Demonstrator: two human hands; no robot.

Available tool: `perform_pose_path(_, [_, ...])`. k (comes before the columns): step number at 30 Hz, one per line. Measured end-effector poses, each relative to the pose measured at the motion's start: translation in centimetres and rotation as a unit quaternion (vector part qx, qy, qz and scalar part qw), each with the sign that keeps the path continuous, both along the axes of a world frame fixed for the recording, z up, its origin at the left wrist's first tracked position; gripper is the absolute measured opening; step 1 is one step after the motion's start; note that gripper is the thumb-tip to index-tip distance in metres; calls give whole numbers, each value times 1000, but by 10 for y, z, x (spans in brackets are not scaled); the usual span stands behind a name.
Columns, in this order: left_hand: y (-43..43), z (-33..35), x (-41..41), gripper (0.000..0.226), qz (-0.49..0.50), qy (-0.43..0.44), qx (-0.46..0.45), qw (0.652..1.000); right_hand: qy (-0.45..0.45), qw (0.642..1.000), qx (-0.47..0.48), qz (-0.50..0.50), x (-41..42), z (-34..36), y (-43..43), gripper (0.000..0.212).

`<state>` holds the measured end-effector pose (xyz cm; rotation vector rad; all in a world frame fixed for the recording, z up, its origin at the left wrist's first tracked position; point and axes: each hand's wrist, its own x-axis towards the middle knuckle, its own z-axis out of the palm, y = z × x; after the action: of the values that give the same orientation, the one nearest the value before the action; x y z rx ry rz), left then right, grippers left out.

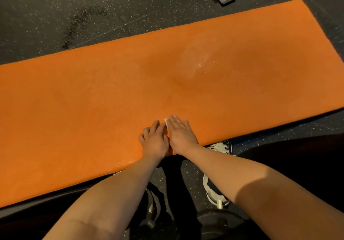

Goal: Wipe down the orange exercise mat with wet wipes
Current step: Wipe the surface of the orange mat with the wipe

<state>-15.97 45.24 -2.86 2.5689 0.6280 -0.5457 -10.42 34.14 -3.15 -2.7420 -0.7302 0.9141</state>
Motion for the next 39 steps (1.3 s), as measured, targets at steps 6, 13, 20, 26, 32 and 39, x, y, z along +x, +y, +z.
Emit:
perform_pose_path(6, [8, -10, 22, 53, 57, 14, 14, 998, -73, 981, -41, -172, 33, -8, -4, 62])
perform_pose_path(13, [43, -24, 52, 56, 113, 1, 26, 993, -50, 997, 40, 40, 26, -21, 32, 55])
perform_pose_path(20, [51, -36, 46, 55, 80, -6, 5, 997, -43, 989, -43, -134, 86, -39, 31, 58])
perform_pose_path(26, [50, -37, 44, 52, 77, -15, -14, 997, -2, 997, 60, 45, 56, -39, 62, 58])
perform_pose_path(32, [52, -34, 44, 53, 80, -23, -16, 996, -21, 995, -13, -99, 94, -43, 45, 64])
perform_pose_path(39, [55, -33, 40, 53, 86, -34, -48, 995, 27, 996, 66, 50, 48, -38, 60, 62])
